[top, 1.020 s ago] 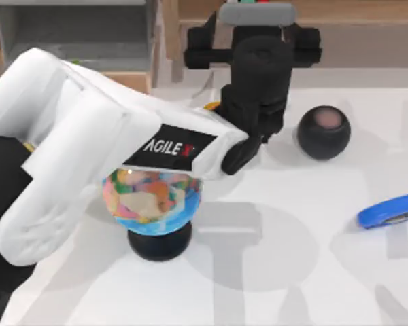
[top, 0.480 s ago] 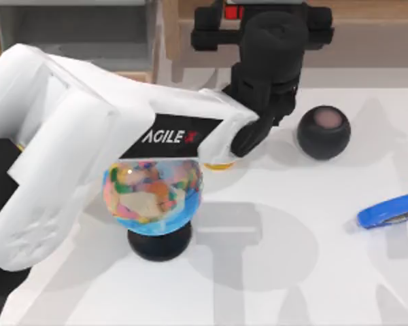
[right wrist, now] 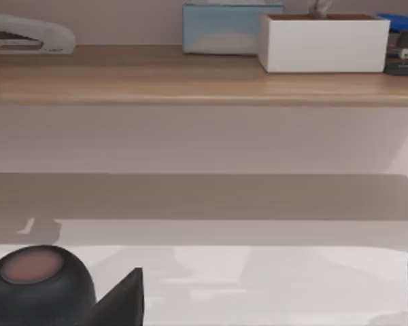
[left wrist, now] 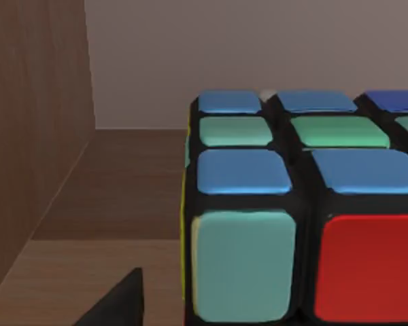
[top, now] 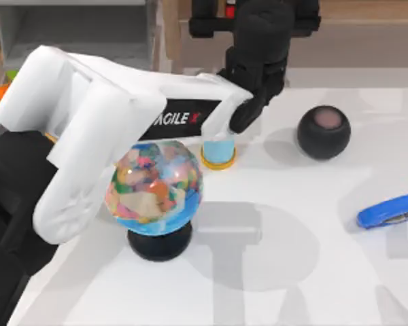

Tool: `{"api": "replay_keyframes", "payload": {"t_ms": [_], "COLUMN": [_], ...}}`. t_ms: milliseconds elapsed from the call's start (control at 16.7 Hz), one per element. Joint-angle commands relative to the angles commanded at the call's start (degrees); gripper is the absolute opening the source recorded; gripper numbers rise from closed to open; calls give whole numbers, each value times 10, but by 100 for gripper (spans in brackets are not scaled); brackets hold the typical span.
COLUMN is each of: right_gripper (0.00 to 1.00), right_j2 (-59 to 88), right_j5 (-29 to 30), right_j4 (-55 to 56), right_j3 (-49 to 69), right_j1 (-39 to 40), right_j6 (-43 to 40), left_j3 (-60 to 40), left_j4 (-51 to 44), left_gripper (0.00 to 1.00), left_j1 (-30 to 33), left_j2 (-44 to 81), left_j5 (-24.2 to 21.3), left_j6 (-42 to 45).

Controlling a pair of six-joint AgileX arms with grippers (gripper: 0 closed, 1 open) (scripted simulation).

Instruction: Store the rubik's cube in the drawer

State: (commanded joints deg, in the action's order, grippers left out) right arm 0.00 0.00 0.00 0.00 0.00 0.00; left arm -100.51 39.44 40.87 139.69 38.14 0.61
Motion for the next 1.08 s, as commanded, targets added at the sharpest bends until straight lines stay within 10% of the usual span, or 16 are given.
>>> {"api": "replay_keyframes", "payload": {"t_ms": [300,1080], "right_gripper": [100,100], "right_j2": [0,0], "right_j5": [0,0], "right_j4": [0,0], "right_j3": [0,0], "right_j1": [0,0], "right_j6": [0,0], "left_j3": [-3,-3], "left_j4": [7,7], "left_gripper": [100,2], "left_j1": [-4,-4], "left_j2": [8,8], "left_j5": [-5,-5], "left_j6": [1,1]}}
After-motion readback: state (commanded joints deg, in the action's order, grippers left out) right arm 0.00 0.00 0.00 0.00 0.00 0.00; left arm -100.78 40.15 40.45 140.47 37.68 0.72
